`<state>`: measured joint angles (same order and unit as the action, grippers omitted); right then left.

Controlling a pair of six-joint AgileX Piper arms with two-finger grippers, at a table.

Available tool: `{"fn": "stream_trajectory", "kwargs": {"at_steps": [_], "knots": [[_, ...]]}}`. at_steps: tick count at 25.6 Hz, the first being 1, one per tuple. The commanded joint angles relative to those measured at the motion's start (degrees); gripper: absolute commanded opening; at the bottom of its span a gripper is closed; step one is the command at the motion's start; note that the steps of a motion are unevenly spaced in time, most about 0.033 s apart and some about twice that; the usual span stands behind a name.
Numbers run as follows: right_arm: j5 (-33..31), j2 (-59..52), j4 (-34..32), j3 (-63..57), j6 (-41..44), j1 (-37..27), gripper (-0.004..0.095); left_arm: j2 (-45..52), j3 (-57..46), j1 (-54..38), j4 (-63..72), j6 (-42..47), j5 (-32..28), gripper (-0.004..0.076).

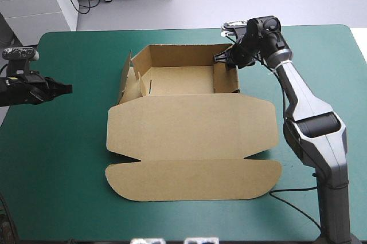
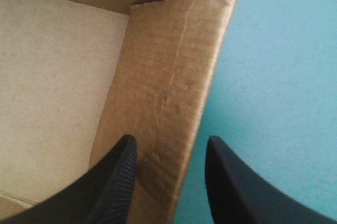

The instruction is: Fold the box

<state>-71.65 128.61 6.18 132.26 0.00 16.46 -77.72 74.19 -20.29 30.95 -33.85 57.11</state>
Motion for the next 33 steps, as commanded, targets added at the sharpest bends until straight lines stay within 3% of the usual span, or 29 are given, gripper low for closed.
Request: {"fn": "stream_trajectory", "kwargs": {"at_steps": [1, 4, 5, 6, 7, 11, 14, 17, 22, 33], "knots": [[0.1, -1.9, 0.6, 1.7, 0.0, -0.4, 0.039, 1.6, 1.5, -0.1, 2.5, 0.1, -1.7, 0.0008], [0.1, -0.4, 4.1, 1.7, 0.0, -0.4, 0.0342, 1.6, 1.5, 0.0, 4.3, 0.2, -1.0, 0.0008], [0.1, -0.2, 5.0, 1.7, 0.0, -0.4, 0.026, 1.6, 1.5, 0.0, 4.3, 0.2, -1.0, 0.0008], [0.1, -0.2, 6.1, 1.7, -0.3, -0.4, 0.0063, 1.6, 1.5, 0.0, 3.9, 0.1, -1.2, 0.0008], [0.1, -0.6, 6.9, 1.7, -0.3, -0.4, -0.0012, 1.5, 1.5, -0.1, 3.5, 0.2, -1.9, 0.0008], [0.1, -5.0, 7.9, 1.9, -0.6, -0.4, -0.0004, -1.6, 1.5, -6.7, 12.0, 0.0, -2.5, 0.0008], [0.2, -11.1, 7.6, 1.9, -1.5, -1.4, -0.0004, -6.0, 1.5, -14.1, 20.3, -0.5, 3.4, 0.0008], [0.2, -14.2, 10.6, 1.9, -1.5, -3.1, -0.0004, -9.1, 1.5, -15.4, 27.9, -2.5, 7.7, 0.0008], [0.2, -18.2, 18.5, 1.9, -2.5, -6.6, -0.0004, -12.6, 1.5, -12.1, 35.9, -4.3, 8.9, 0.0008], [0.2, -20.4, 17.4, 1.9, -2.5, -6.6, -0.0004, -12.7, 1.5, 1.3, 57.0, -12.4, 10.9, 0.0006]]}}
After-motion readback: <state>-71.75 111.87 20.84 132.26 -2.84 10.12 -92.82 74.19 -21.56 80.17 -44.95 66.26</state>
